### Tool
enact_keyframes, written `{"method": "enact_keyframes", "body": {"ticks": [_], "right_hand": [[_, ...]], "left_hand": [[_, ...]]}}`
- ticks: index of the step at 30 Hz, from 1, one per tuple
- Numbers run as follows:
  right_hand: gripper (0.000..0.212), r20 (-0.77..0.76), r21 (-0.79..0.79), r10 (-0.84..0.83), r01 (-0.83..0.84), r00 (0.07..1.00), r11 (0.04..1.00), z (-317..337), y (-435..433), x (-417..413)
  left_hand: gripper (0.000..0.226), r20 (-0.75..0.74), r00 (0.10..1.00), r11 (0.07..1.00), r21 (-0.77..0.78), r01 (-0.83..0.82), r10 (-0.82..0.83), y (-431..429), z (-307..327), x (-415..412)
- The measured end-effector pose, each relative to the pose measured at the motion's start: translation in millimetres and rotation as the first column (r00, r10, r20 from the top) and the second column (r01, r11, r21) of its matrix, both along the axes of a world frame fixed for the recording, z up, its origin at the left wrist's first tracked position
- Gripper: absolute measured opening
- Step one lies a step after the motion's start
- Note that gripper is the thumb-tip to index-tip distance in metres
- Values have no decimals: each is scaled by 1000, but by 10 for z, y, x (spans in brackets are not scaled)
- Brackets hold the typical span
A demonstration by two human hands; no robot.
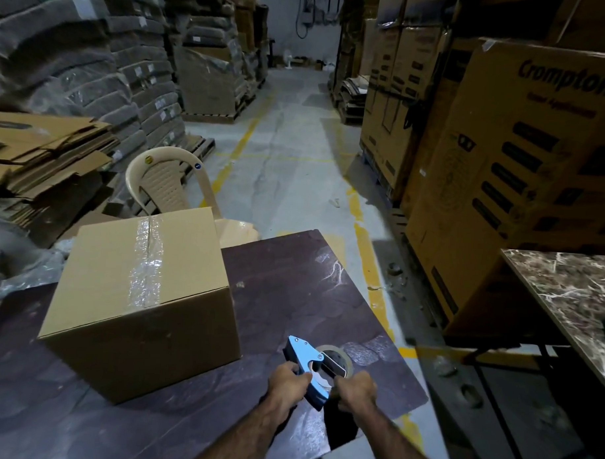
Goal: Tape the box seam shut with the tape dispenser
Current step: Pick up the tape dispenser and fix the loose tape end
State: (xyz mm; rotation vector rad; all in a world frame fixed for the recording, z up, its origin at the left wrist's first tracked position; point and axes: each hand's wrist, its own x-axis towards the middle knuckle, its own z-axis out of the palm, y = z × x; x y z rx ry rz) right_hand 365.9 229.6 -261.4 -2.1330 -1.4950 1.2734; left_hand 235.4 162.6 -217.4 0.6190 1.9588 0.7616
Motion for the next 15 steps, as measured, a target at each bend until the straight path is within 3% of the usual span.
{"method": "enact_keyframes", "body": {"ticks": [3,6,9,12,15], "right_hand": [[37,63,45,40,-43,997,998,171,-30,-28],[31,42,117,46,-51,998,992,418,-7,7],[12,-74,261,100,-78,992,962,672,52,63],[16,-178,481,198,-90,964,872,1000,98,66],[19,-208,618,262,-82,942,782,1345,157,14]], "left_hand": [[20,95,994,999,12,-47,45,-23,-96,-60],[23,327,939,990,49,-130,107,-107,203,-27],[32,529,832,961,103,-256,166,-131,393,-119],[53,703,678,899,129,-419,216,-154,662,-284],[55,828,541,865,159,-477,146,-212,946,-473]]}}
